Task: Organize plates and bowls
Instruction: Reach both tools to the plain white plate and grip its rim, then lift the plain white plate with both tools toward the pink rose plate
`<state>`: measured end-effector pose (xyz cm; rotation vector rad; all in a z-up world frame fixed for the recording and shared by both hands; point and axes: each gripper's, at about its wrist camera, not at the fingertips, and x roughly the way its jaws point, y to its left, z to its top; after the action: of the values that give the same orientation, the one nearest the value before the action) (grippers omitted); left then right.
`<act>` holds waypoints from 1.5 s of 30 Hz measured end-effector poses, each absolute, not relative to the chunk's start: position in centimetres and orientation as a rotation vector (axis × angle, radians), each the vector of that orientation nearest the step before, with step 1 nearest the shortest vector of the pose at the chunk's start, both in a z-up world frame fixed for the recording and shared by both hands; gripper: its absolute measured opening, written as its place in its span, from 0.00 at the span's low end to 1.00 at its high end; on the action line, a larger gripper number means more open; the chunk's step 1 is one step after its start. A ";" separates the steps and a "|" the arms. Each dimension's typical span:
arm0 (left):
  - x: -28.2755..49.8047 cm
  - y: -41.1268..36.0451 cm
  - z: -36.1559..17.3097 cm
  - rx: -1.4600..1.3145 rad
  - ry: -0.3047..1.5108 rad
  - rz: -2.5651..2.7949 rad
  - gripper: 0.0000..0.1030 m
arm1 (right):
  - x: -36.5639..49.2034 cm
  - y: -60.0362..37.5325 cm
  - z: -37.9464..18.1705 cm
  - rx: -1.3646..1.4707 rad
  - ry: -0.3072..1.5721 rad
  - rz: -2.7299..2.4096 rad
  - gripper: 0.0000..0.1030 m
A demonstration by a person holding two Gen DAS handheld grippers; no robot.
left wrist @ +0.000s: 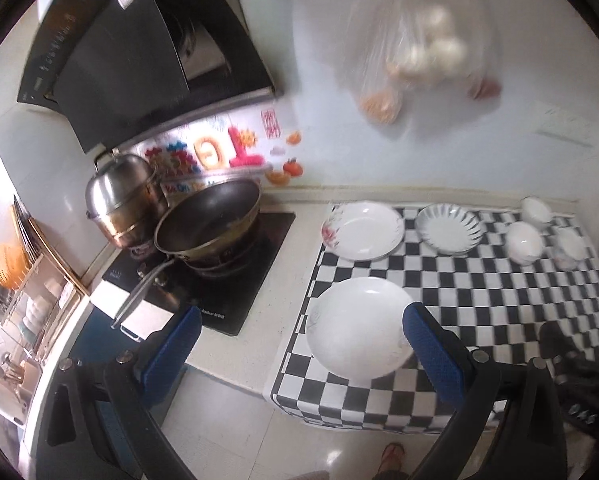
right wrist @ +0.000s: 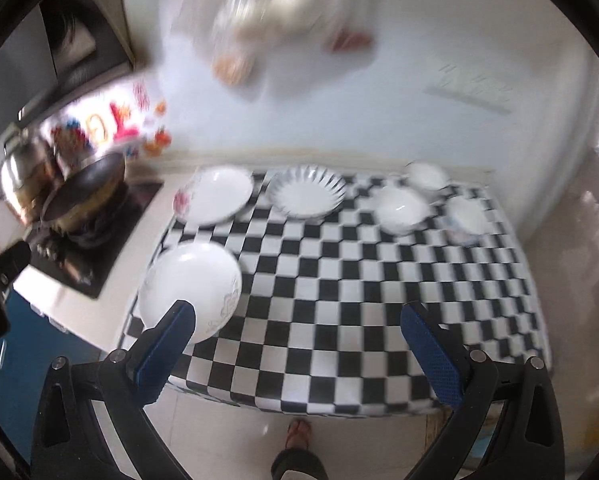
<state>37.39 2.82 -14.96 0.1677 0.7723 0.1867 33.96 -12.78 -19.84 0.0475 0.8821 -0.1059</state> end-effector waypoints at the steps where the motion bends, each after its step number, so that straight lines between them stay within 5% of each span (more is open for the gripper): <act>1: 38.6 2.9 -15.8 0.166 0.793 0.198 1.00 | 35.7 -12.7 -21.1 0.048 0.910 -0.076 1.00; 13: 50.5 4.0 -28.2 0.148 1.072 0.187 0.99 | 49.5 -12.0 -34.8 0.094 1.235 0.127 1.00; 16: 52.7 4.8 -31.3 0.135 1.146 0.160 0.87 | 51.6 -11.4 -37.9 0.127 1.307 0.151 1.00; 18: 54.0 5.4 -33.4 0.137 1.204 0.151 0.70 | 52.7 -11.0 -39.7 0.161 1.350 0.162 1.00; 22: 56.2 7.0 -36.8 0.090 1.306 0.098 0.59 | 54.6 -10.7 -42.8 0.267 1.441 0.182 0.96; 30: 58.9 10.6 -41.5 -0.013 1.446 -0.001 0.44 | 57.0 -9.4 -46.6 0.407 1.550 0.201 0.60; 32: 59.1 10.7 -42.3 -0.016 1.478 -0.044 0.42 | 57.3 -9.0 -47.5 0.457 1.587 0.211 0.42; 40: 59.2 10.3 -43.0 -0.013 1.507 -0.158 0.35 | 57.8 -8.2 -47.2 0.385 1.609 0.152 0.22; 45: 59.3 10.1 -42.7 -0.043 1.528 -0.155 0.28 | 57.2 -9.1 -47.1 0.410 1.615 0.143 0.21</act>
<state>59.26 10.11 -42.69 -0.0434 1.5282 -0.1550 57.22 -9.08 -47.12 0.4104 1.6151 0.1426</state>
